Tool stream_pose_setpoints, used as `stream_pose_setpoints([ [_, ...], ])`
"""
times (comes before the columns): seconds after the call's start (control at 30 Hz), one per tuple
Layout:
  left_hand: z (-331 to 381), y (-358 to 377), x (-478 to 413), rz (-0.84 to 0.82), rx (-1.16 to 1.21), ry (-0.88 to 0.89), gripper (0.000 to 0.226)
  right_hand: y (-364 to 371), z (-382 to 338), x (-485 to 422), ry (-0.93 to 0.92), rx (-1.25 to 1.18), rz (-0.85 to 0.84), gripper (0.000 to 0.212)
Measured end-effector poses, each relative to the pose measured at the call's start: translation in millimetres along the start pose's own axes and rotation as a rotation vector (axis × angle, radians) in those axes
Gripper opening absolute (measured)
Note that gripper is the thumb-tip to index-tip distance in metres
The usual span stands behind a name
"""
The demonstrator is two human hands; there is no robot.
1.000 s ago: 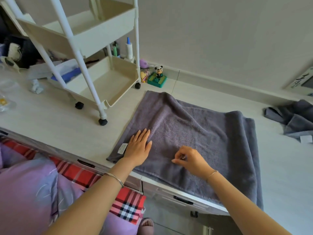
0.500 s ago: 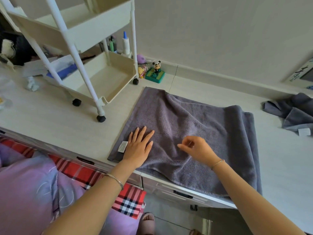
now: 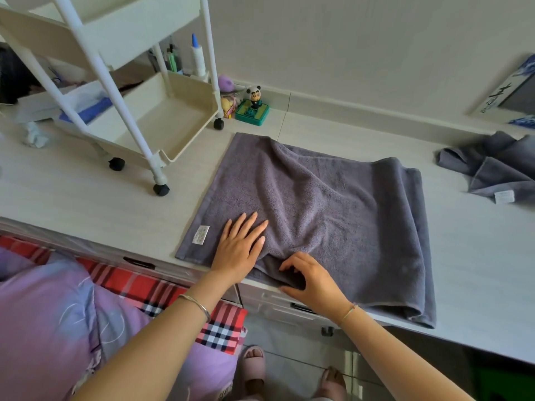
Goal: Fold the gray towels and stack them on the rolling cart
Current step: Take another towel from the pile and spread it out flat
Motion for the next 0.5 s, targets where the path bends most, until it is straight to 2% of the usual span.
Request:
stream_pose_setpoints([
  [0.13,0,0,1,0.008,0.013,-0.001,0.051,-3,2,2,0.038,-0.022,0.050,0.013],
  [0.27,-1,-2,-1,-0.027,0.045,-0.009,0.063,-17,-1,4,0.094,-0.163,-0.003,0.014],
  [0.43,1,-5,-1,-0.035,0.050,-0.003,0.066,-17,4,15,0.033,-0.034,-0.155,0.006],
  [0.5,7,-12,-10,0.020,0.088,-0.032,0.064,-25,5,7,0.063,-0.099,-0.132,0.009],
])
Point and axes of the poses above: each hand's wrist, its own x-axis away from the middle knuckle, its own y-axis out of the palm, z = x × y, the point moved 2 cm from there along -x, towards the middle knuckle, and after that the axes turned 4 degrees about x, right-handed, at the moved point
